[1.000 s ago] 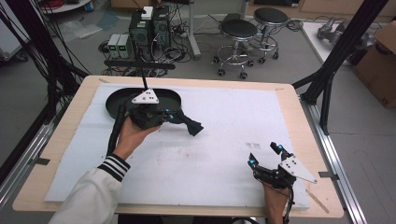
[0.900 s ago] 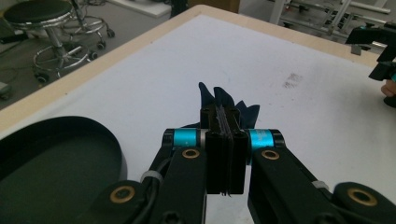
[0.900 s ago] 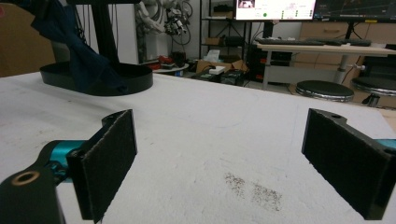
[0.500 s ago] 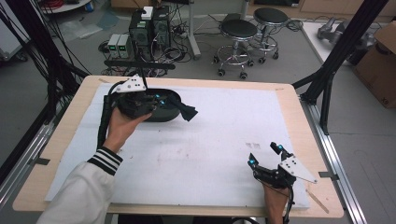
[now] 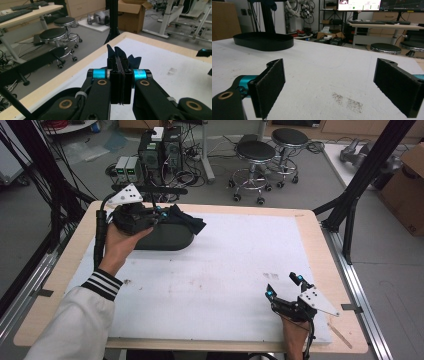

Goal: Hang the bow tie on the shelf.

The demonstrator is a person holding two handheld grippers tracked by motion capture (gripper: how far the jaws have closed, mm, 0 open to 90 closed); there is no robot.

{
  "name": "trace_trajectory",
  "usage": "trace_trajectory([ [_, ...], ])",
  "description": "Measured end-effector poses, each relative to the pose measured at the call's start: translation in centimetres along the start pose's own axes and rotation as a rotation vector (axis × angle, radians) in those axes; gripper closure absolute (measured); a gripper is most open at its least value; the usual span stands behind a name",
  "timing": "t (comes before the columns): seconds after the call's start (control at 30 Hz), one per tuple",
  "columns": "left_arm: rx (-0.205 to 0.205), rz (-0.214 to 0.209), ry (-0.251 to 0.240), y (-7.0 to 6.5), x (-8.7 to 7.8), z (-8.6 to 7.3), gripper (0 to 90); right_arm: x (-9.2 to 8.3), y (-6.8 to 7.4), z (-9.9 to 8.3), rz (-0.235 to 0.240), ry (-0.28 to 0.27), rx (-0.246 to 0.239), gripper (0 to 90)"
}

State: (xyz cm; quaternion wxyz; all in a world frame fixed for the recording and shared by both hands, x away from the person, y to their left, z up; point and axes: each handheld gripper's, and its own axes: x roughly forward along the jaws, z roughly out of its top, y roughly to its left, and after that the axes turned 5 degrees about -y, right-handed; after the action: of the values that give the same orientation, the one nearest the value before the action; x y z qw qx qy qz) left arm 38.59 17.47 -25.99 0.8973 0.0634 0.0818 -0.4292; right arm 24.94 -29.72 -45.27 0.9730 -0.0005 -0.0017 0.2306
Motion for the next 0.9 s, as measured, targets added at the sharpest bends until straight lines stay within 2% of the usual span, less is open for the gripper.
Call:
trace_trajectory([
  [0.1,0.012,0.012,-0.018,0.3,-0.5,0.8,88.9,0.0,0.0,0.0,0.0,0.001,0.001,9.4],
  [0.47,0.011,0.067,-0.065,1.5,-1.6,2.7,88.9,0.0,0.0,0.0,0.001,-0.002,-0.002,9.4],
  [0.73,-0.011,0.123,-0.066,3.0,-2.4,2.6,88.9,0.0,0.0,0.0,0.0,-0.002,-0.004,9.3],
  [0.9,-0.009,0.172,-0.062,4.0,-2.7,2.4,88.9,0.0,0.1,0.0,-0.001,0.002,-0.001,9.4],
])
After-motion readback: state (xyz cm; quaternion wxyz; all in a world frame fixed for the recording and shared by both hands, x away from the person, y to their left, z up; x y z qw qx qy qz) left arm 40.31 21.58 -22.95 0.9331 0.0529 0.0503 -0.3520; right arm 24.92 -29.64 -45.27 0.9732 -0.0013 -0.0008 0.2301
